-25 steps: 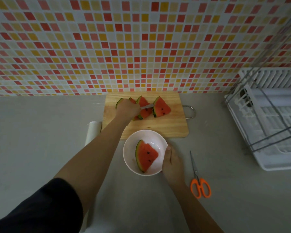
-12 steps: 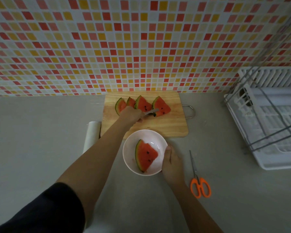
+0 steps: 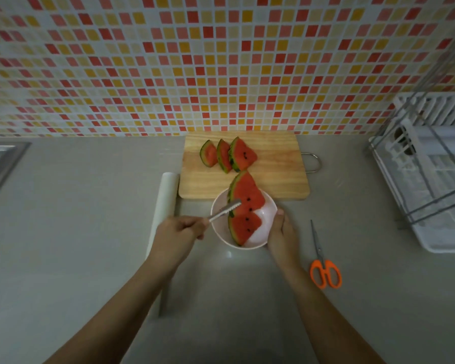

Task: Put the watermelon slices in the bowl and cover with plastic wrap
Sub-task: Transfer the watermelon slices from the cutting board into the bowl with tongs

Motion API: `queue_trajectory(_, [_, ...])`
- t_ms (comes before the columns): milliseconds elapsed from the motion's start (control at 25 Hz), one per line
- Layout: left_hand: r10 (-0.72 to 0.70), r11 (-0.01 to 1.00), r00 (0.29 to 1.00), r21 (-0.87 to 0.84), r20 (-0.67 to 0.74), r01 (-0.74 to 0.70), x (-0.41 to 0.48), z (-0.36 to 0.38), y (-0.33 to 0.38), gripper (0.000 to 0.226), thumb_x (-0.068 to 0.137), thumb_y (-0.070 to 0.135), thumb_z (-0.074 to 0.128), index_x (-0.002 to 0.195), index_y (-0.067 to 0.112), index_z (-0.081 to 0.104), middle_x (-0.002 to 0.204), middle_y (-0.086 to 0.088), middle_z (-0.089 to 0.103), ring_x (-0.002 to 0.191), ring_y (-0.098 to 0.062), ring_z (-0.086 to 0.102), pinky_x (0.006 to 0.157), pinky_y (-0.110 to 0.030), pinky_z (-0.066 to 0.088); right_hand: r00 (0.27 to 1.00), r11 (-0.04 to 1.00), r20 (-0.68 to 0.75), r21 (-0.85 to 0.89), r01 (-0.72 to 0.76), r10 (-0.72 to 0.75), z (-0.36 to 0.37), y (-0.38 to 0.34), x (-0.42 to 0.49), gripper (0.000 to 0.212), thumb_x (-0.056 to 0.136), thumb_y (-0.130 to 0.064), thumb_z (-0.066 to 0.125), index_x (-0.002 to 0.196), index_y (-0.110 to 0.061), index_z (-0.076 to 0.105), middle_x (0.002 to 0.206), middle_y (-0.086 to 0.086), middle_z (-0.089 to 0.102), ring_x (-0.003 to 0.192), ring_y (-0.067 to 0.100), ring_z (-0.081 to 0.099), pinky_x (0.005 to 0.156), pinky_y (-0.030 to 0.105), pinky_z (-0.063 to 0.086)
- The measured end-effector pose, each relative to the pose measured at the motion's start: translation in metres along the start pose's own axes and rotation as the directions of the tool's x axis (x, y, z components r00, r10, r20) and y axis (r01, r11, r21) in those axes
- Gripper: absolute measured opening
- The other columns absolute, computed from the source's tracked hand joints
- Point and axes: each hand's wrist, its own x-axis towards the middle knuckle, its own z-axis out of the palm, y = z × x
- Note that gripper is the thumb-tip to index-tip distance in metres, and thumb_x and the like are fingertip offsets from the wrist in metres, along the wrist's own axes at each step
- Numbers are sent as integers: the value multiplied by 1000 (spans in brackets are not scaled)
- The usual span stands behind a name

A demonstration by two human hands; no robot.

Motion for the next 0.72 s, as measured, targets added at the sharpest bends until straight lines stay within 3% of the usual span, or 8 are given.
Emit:
queue_trajectory(80, [22,993,999,117,-34,-18,-22,3,-13,34,85,30,67,57,13,69,44,8,59,40,-1,48,42,-13,32,1000,1000,-13,-7,11,-11,2,-2,0,39,96,-46,22,82,-28,54,74,-12,55,71,9,54,61,25,36])
queue_trajectory(160, [17,976,999,217,-31,-10,-28,16,-16,35,87,29,63,62,6,70,57,-9,64,50,-10,52,50,-24,37,1000,1000,-24,-12,19,-19,2,-4,1,39,98,-41,23,88,-23,56,79,-7,56,80,18,55,68,28,35])
queue_trajectory(280, [-2,949,999,314,34,-8,-28,32,-1,44,89,34,59,70,-3,70,73,-24,67,61,-28,58,56,-31,44,1000,1000,12,-16,12,-12,1,-7,3,48,98,-41,22,97,-14,61,88,4,60,88,28,59,72,40,49])
queue_trajectory(320, [-7,939,997,345,72,-18,-26,35,5,47,89,39,58,70,-3,69,73,-21,69,64,-29,61,58,-32,48,1000,1000,20,-20,12,-12,1,-7,2,49,98,-42,21,96,-14,61,88,7,61,87,30,60,72,43,51])
queue_trajectory(440, [-28,911,981,410,190,-54,-27,32,18,51,87,52,55,58,10,59,65,-5,65,59,-18,60,51,-25,45,999,997,22,-58,50,-49,0,-6,0,48,99,-41,21,87,-14,59,81,6,60,77,25,55,62,31,40])
queue_trajectory(520, [-52,894,973,444,227,-56,-26,18,24,55,83,60,55,53,14,56,54,1,62,56,-15,59,49,-22,42,998,996,32,-71,48,-46,-1,-7,0,52,99,-40,21,93,-7,60,82,7,60,77,25,55,66,33,40])
queue_trajectory(600, [-69,866,976,497,206,-44,-19,-4,31,65,77,69,56,47,12,60,40,4,57,47,-8,59,45,-20,35,999,997,31,-74,29,-27,-2,-6,0,53,99,-41,21,94,-6,61,80,7,61,76,25,55,66,34,43])
queue_trajectory(720, [47,880,996,468,80,-79,10,-23,44,60,80,64,55,52,12,66,48,5,62,52,-3,56,48,-20,34,999,997,12,-62,38,-37,-2,-3,-1,46,99,-41,23,78,-14,54,65,-4,55,65,16,52,54,28,34])
